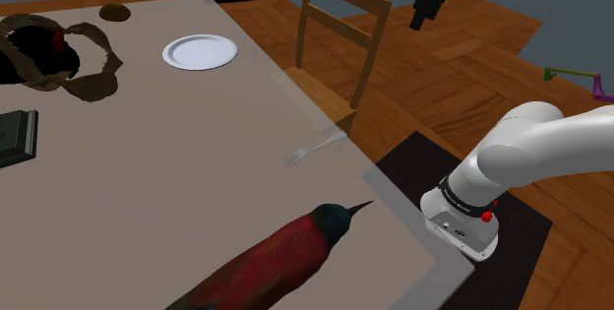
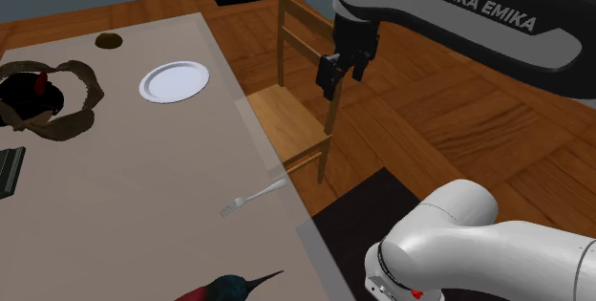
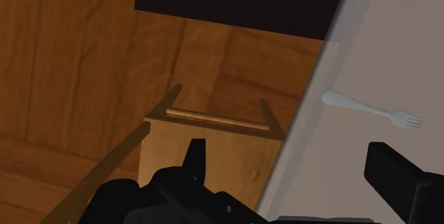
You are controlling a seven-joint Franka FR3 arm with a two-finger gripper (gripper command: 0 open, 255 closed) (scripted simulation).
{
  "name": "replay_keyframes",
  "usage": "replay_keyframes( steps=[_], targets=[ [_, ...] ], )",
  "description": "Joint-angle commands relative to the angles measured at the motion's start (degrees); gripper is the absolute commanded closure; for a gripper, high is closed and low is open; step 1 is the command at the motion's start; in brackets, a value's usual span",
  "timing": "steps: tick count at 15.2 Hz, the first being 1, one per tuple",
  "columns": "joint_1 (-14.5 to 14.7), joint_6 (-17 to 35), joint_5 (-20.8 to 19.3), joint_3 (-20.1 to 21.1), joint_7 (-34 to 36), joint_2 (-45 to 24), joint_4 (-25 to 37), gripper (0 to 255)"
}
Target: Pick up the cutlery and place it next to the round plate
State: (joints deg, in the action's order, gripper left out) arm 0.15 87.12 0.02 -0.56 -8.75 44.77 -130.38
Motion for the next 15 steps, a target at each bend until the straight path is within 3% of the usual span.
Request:
replay_keyframes(
  steps=[1, 15],
  targets=[
    [0.0, 0.0, 0.0, 0.0, 0.0, 0.0, 0.0, 0],
    [11.15, 26.13, 3.88, 7.27, -8.93, -6.52, -15.99, 0]
  ],
)
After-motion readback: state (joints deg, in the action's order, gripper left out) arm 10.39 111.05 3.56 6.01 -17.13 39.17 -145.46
